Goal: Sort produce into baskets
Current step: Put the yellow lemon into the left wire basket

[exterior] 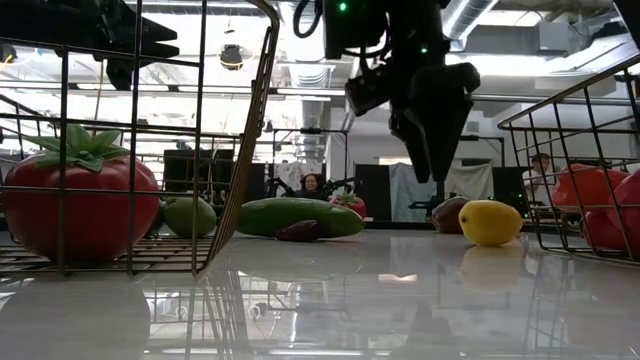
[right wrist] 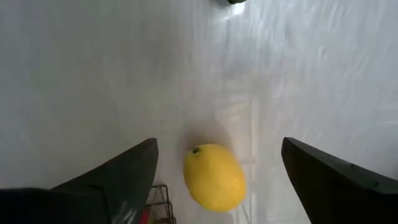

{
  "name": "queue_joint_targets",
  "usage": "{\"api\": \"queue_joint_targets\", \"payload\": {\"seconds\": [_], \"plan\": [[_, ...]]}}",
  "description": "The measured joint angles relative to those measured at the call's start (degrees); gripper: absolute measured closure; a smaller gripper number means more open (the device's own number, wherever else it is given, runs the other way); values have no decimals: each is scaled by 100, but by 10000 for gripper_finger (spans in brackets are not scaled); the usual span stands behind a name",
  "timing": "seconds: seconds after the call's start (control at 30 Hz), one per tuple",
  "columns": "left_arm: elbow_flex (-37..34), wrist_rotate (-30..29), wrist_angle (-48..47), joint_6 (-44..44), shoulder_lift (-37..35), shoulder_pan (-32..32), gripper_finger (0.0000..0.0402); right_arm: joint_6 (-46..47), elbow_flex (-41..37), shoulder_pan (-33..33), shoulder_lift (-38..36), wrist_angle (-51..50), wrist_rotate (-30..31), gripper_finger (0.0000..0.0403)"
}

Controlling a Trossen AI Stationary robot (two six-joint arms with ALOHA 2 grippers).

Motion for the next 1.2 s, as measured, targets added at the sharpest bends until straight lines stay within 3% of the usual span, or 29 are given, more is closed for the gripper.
{"api": "queue_joint_targets", "payload": {"seconds": [0.3,0.8,0.93,1.2], "plan": [[0,0,0,-105,0,0,269,209,-692,243,0,199,199,17],[0,-11,3,-103,0,2,269,212,-1502,9,0,483,195,24],[0,-13,3,-101,0,1,269,163,-1551,-92,0,523,197,52],[0,-15,3,-99,0,1,269,159,-1566,-269,0,577,197,156]]}}
